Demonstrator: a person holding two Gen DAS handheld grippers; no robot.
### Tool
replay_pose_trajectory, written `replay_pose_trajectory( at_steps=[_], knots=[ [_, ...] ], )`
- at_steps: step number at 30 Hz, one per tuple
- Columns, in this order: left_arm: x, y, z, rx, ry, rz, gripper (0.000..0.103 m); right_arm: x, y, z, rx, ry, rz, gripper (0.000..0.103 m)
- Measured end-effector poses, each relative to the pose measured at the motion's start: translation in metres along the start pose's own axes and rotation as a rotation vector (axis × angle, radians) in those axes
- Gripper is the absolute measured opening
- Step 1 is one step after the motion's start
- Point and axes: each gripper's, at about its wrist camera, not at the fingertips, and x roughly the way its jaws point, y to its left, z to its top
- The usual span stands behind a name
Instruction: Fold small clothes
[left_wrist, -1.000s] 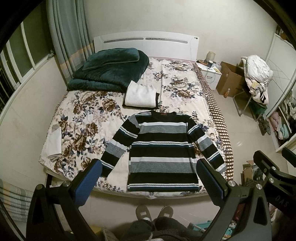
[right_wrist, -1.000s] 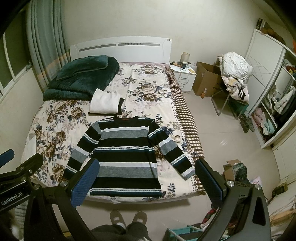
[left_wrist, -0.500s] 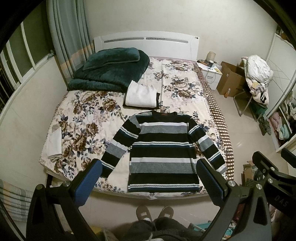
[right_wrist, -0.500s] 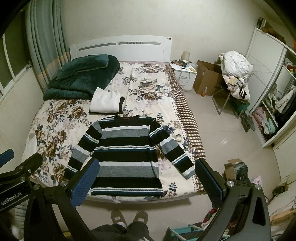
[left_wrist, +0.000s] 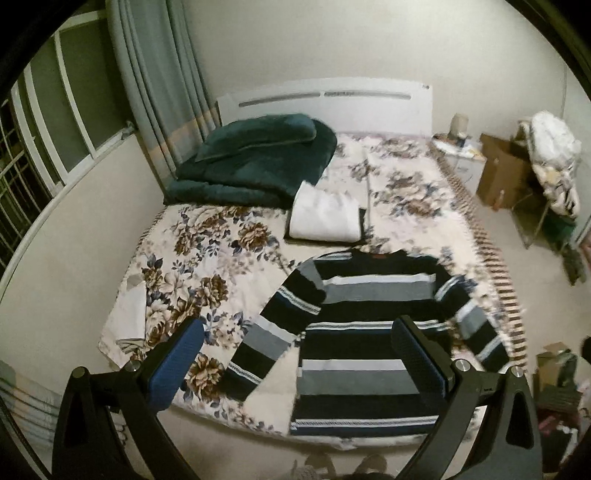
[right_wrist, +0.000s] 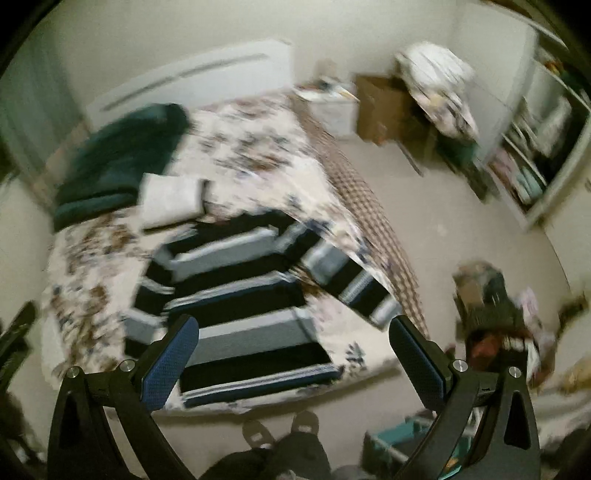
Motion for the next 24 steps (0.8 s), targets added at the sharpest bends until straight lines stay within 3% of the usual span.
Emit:
replay_pose_trajectory(
  at_steps=[8, 16, 20, 24],
  knots=[
    [0.131, -0.046, -0.024, 0.050, 0.137, 0.068, 0.103, 0.203, -0.123, -0.022, 0.309, 0.182, -0.067, 0.103],
    [0.268, -0.105, -0.067, 0.051, 0.315, 0.132, 0.103, 0.438, -0.271, -0.086, 0.673, 0.361, -0.049, 0.097],
    [0.331, -0.128, -0.091, 0.039, 0.394, 0.141, 0.103, 0.519, -0.316, -0.120, 0.874, 0.392, -0.022, 0.096],
    [0.380, -0.144, -0.109, 0.004, 0.455, 0.149, 0.103, 0.573, -0.343, -0.144, 1.035, 0.392, 0.022, 0.093]
  ],
)
